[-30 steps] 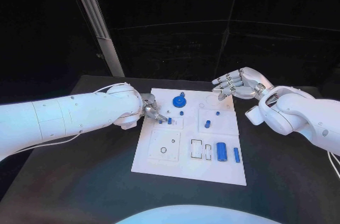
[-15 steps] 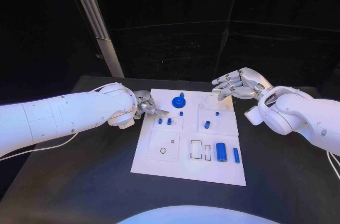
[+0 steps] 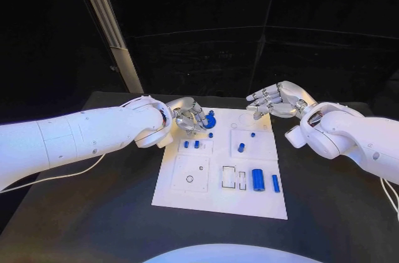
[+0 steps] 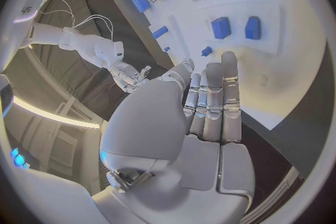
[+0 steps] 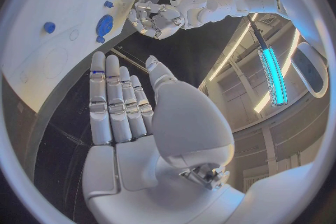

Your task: Assemble the parts on the task board

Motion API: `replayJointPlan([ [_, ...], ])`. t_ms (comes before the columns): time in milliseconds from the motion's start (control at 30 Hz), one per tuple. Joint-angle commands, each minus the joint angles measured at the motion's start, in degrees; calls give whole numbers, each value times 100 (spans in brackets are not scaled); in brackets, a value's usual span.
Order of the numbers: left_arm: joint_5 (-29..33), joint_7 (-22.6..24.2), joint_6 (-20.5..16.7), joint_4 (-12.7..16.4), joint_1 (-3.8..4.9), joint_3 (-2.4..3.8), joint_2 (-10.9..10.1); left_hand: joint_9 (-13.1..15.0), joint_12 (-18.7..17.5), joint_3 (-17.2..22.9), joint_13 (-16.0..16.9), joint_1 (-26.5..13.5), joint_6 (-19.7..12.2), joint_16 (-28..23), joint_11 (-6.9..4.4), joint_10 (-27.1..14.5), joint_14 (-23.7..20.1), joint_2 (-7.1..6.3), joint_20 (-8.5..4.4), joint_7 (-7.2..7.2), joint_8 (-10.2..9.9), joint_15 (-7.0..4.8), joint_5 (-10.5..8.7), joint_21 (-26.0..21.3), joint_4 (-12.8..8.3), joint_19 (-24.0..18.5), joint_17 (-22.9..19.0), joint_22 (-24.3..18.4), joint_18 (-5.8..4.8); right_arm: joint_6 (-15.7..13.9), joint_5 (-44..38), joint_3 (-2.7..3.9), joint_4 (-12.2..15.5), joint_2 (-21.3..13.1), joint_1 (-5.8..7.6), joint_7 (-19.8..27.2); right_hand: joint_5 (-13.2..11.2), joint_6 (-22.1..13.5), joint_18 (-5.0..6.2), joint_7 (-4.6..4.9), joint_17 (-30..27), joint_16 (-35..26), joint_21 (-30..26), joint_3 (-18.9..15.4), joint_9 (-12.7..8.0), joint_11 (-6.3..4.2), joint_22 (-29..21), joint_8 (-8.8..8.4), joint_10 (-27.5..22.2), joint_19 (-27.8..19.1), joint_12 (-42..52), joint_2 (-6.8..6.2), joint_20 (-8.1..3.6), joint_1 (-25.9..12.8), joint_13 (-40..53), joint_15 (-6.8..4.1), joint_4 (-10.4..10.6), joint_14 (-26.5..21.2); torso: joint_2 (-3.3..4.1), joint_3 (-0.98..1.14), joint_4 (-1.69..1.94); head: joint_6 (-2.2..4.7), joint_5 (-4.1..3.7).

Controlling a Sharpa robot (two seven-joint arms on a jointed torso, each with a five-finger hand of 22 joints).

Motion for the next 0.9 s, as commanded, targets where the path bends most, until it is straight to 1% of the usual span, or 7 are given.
replayJointPlan([
  [33, -1189, 664, -354, -125, 7, -13, 155, -151, -184, 101, -242, -49, 179, 298, -26, 167, 306, -196, -21, -36, -137, -41, 10, 46, -36, 171, 228, -3, 33, 7, -3, 3, -4, 12, 10, 39, 33, -52, 17, -4, -6, 26, -26, -1, 5, -9, -5, 33, -41, 28, 33, 46, 26, -24, -7, -11, -12, -42, 4, 4, -11, 17, 5],
  [67, -1405, 623, -358, -160, 2, -21, 210, -204, -257, 109, -327, -91, 228, 486, -44, 211, 483, -261, -34, -46, -192, -38, 14, 81, -34, 265, 395, 6, 42, 7, -3, 3, -4, 15, 10, 39, 33, -52, 17, -4, -6, 26, -26, -1, 5, -9, -5, 33, -41, 28, 33, 46, 26, -24, -7, -11, -12, -42, 6, 4, -13, 25, 1],
  [133, -1802, 508, -333, -225, -10, -31, 303, -303, -348, 146, -461, -146, 273, 1306, -63, 368, 1104, -332, -60, -77, -312, -93, 8, 308, -30, 592, 1327, 138, 20, 8, -3, 3, -6, 22, 10, 41, 35, -52, 17, -4, -8, 27, -29, 3, 5, -9, -7, 34, -44, 29, 36, 48, 25, -16, -8, -12, -17, -45, 12, -1, -12, 40, -3],
  [167, -1950, 459, -312, -254, -14, -34, 337, -351, -409, 173, -535, -166, 317, 1524, -70, 428, 1247, -360, -77, -83, -366, -101, 9, 592, -32, 795, 1565, 398, -32, 9, -3, 3, -6, 23, 10, 42, 35, -52, 17, -4, -8, 27, -29, 3, 5, -9, -7, 34, -44, 29, 36, 48, 25, -16, -8, -12, -17, -45, 14, -6, -14, 37, -7],
  [333, -2495, 267, -235, -405, -38, -43, 483, -477, -635, 182, -761, -270, 468, 1958, -58, 460, 1495, -460, -89, -89, -509, -100, 3, 1318, -26, 1219, 2048, 1110, -170, 5, -3, 3, -5, 26, 9, 43, 35, -52, 17, -4, -8, 27, -29, 3, 5, -9, -7, 34, -44, 29, 36, 48, 25, -16, -8, -12, -17, -45, 3, 2, -6, 31, -13],
  [700, -3038, 96, 89, -696, -83, -44, 780, -620, -902, 184, -1016, -292, 661, 2314, -59, 434, 1712, -469, -99, -128, -683, -113, 3, 2074, -90, 1616, 2440, 1870, -309, 5, -3, 3, -2, 43, 9, 49, 35, -52, 17, -4, -8, 27, -29, 3, 5, -9, -7, 34, -44, 29, 36, 48, 25, -16, -8, -12, -17, -45, 6, 1, -23, 31, -32],
  [900, -3097, 99, 236, -785, -111, -43, 865, -644, -938, 196, -1059, -295, 726, 2346, -74, 481, 1740, -452, -111, -149, -711, -126, 3, 2195, -101, 1678, 2465, 1995, -331, 2, -3, 3, -1, 46, 10, 51, 35, -52, 17, -4, -8, 27, -29, 3, 5, -9, -7, 34, -44, 29, 36, 48, 25, -16, -8, -12, -17, -45, 3, 3, -3, 31, -51],
])
